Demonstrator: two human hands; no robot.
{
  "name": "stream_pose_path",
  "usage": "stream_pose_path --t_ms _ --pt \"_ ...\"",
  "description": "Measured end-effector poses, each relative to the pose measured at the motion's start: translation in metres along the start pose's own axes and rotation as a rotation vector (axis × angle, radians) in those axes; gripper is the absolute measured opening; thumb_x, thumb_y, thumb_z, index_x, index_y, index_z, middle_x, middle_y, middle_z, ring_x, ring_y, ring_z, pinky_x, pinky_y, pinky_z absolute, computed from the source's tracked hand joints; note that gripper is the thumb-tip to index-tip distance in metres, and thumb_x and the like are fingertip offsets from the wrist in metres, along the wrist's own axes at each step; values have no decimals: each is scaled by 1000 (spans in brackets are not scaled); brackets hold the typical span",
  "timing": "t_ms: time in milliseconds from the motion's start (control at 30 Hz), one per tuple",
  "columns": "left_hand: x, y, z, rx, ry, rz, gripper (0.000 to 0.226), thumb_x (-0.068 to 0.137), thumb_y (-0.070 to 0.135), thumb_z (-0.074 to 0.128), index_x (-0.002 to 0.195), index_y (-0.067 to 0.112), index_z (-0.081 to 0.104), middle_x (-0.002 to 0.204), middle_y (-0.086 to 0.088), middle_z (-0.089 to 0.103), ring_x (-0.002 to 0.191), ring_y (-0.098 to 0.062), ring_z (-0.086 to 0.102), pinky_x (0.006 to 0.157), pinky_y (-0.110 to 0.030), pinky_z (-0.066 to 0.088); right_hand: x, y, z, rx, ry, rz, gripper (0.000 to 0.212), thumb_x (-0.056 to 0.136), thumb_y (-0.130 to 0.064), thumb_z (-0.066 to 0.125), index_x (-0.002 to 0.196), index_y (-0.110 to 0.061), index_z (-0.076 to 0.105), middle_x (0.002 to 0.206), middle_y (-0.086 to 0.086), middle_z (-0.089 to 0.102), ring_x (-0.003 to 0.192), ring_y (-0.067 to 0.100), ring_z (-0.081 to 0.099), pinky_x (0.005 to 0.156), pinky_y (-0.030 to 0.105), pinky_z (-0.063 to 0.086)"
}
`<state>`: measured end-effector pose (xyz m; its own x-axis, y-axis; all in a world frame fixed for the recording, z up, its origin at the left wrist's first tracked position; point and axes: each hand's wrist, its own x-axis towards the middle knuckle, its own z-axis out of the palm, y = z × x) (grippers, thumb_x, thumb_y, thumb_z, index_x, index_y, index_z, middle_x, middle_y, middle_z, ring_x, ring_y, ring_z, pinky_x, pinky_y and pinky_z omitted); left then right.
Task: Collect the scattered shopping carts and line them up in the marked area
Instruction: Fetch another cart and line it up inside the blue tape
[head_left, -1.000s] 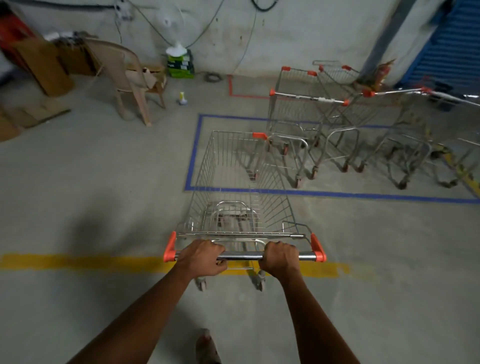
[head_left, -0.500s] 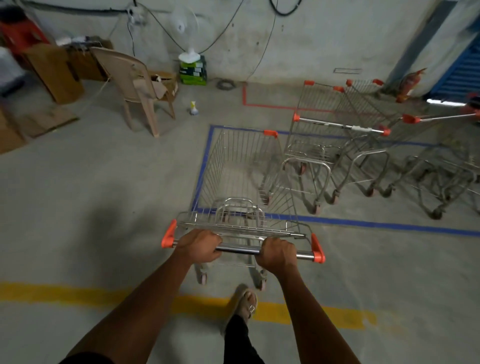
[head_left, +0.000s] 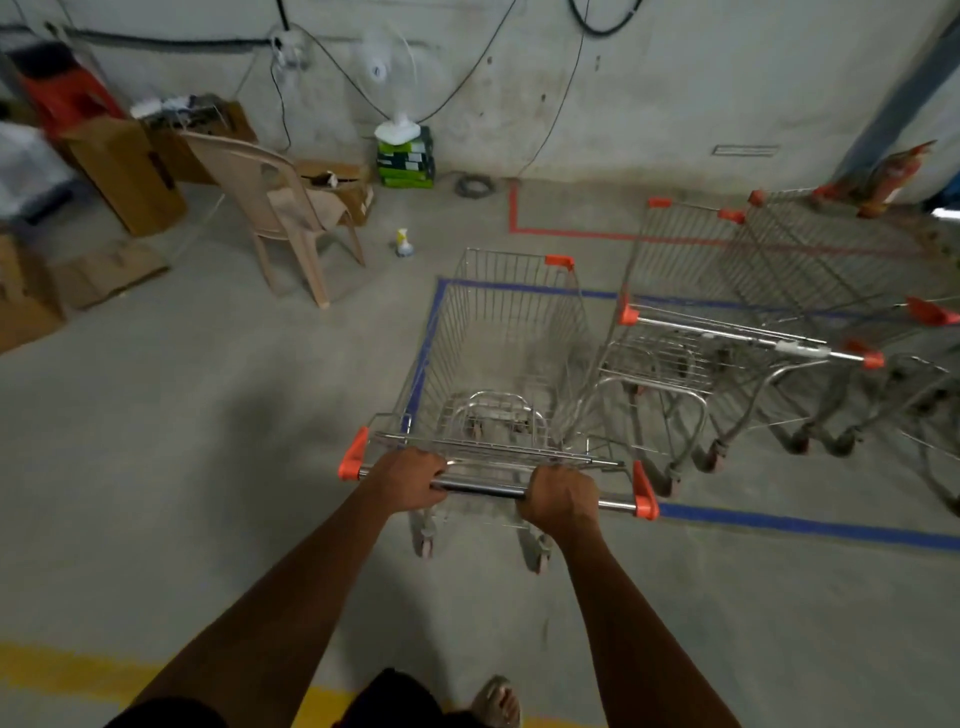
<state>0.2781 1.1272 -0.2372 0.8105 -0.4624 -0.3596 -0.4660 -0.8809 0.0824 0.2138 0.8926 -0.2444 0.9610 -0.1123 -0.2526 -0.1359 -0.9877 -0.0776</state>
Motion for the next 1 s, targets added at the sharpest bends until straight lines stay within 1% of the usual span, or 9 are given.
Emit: stream_pose_path --t_ms 67,133,233,333,400,500,733,867,1000 --pt "19 -12 -9 -33 -20 25 20 88 39 61 95 21 63 102 -5 73 100 -28 69 78 -32 48 23 1 -9 -5 -19 15 34 84 -41 59 105 -17 70 106 7 75 102 32 73 85 37 55" --pt "45 -28 -19 -53 -60 41 19 89 39 62 97 22 64 104 -5 72 102 -27 69 81 -34 50 54 0 -17 -13 -30 9 34 84 -41 60 106 -17 70 107 7 75 102 32 72 85 37 55" --pt "86 -53 -35 -16 -98 16 32 91 48 57 112 26 64 116 -3 71 111 -27 67 100 -44 50 103 -2 -31 -11 -25 18 33 83 -38 60 106 -17 71 107 8 75 101 32 73 85 38 55" --pt "126 -80 -47 76 -53 -124 47 84 61 48 118 32 63 121 5 70 116 -22 66 118 -57 28 151 -7 -45 -14 -28 13 32 84 -39 59 104 -18 72 105 7 76 100 31 73 86 38 56" --pt "152 -96 -56 94 -24 -180 49 81 65 45 116 35 64 118 8 71 116 -20 66 119 -61 18 180 -12 -54 -22 -32 0 32 86 -43 58 102 -19 72 102 5 76 99 29 73 87 37 56" --pt "188 -119 -71 118 -13 -174 51 85 67 44 122 36 62 121 8 71 118 -20 65 119 -60 17 224 -19 -68 -30 -31 -13 34 89 -47 57 103 -20 72 102 4 75 99 28 73 89 36 57" --pt "259 -171 -105 140 11 -148 33 91 54 46 111 35 64 112 11 73 112 -16 68 121 -63 10 302 -39 -94 9 -19 -22 31 89 -47 60 105 -21 69 104 3 75 100 28 71 89 35 54" --pt "289 -190 -125 163 30 -145 36 89 57 50 109 33 66 110 8 74 111 -19 69 120 -56 21 333 -43 -103 82 -38 -60 27 90 -43 63 103 -21 69 101 3 75 98 27 71 85 33 54" --pt "312 -200 -141 121 65 -112 44 82 70 46 101 35 65 104 12 73 108 -16 68 119 -54 21 360 -30 -112 112 -51 -153 29 90 -48 64 102 -22 65 101 2 72 95 25 70 81 35 55"
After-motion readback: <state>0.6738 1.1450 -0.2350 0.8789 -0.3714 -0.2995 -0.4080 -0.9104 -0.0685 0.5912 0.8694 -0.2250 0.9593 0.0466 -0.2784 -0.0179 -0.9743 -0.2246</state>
